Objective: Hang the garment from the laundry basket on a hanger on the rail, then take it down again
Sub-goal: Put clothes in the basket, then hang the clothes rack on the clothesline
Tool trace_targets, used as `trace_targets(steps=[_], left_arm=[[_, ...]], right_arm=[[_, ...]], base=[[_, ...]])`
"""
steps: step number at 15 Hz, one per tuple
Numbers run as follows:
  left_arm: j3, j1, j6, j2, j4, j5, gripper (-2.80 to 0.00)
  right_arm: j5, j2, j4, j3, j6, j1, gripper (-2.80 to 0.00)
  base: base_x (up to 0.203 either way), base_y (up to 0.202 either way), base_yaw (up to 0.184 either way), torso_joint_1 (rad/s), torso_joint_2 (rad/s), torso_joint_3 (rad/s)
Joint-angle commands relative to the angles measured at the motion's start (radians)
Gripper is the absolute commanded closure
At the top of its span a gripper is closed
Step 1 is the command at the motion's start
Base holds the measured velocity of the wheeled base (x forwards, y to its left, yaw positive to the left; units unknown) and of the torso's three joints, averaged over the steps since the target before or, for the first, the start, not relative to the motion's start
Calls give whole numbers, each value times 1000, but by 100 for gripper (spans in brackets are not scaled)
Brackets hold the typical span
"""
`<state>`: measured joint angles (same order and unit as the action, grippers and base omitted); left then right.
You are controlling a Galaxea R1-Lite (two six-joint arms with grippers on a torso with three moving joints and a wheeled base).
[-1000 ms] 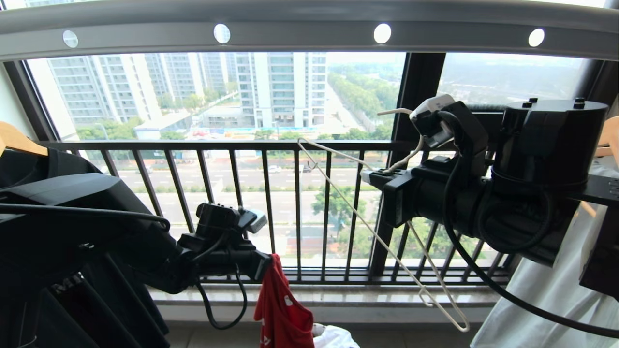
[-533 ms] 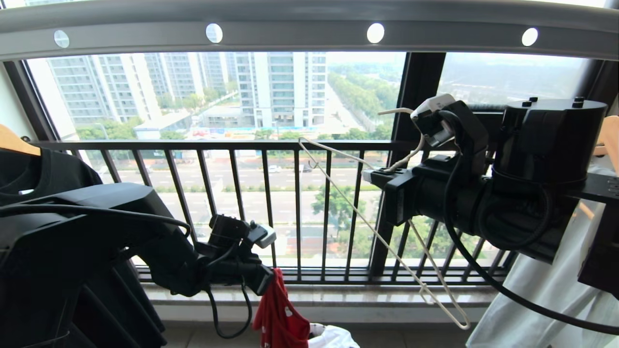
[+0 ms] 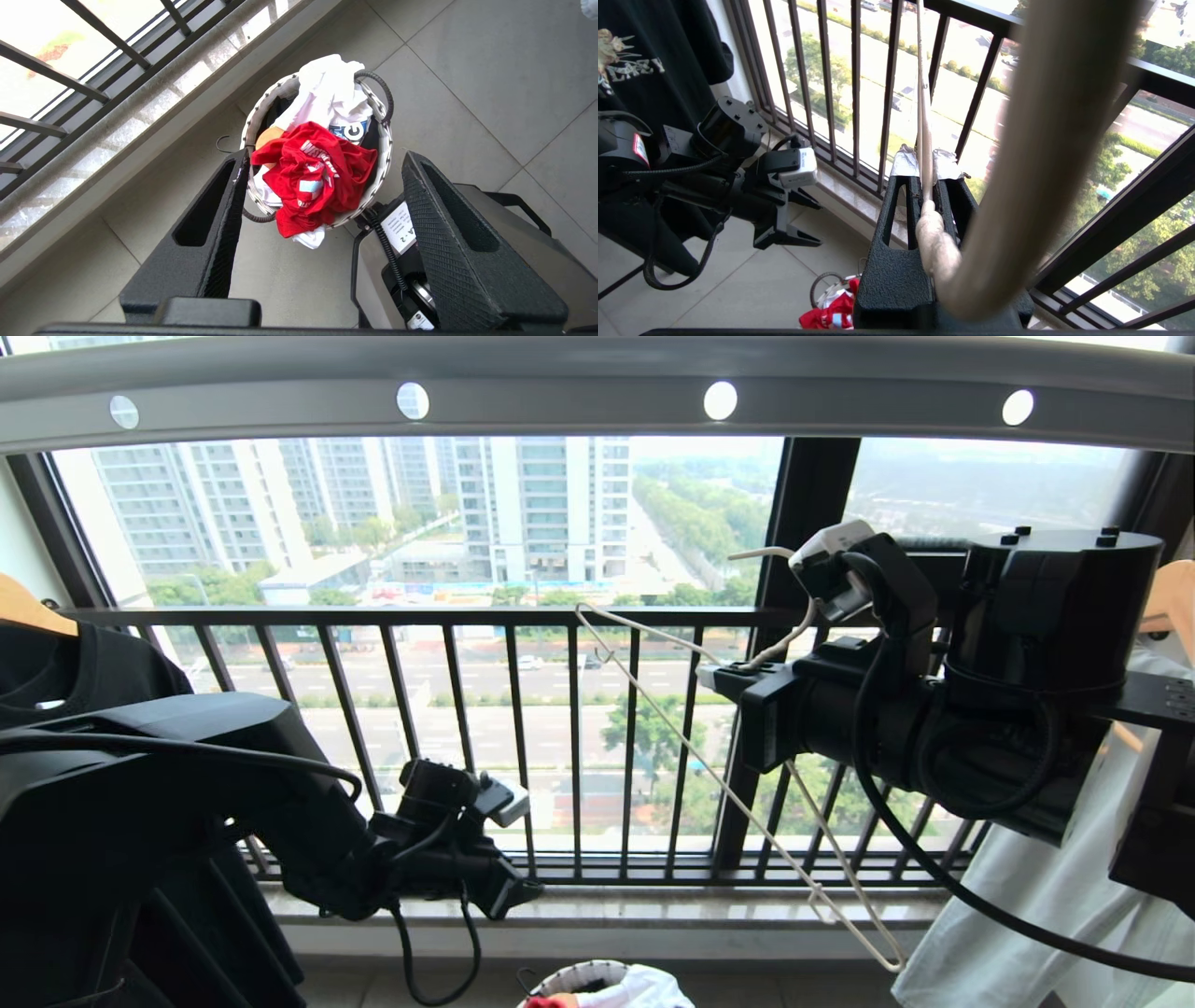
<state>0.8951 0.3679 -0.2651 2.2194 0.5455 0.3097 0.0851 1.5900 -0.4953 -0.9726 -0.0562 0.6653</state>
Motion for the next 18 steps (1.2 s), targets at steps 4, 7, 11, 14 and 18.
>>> trace_targets(steps=[4, 7, 11, 14, 18], left_arm=[[-284, -3, 6, -296, 75, -6, -280], [-391, -1, 70, -466, 248, -11, -280], [-337, 9, 103, -641, 246, -31, -280], [-290, 41, 117, -869, 49, -30, -280], [-55, 100, 208, -1095, -489, -25, -280]], right_arm=[[1, 19, -3, 6, -4, 0, 0], [2, 30, -6, 10, -7, 0, 0], [2, 13, -61, 43, -70, 10, 0], [15, -9, -63, 47, -61, 15, 0], [48, -15, -45, -43, -57, 35, 0]], base=[[0, 0, 0, 0, 0, 0], [0, 0, 0, 0, 0, 0], [0, 0, 0, 0, 0, 0], [0, 0, 0, 0, 0, 0], [0, 0, 0, 0, 0, 0]])
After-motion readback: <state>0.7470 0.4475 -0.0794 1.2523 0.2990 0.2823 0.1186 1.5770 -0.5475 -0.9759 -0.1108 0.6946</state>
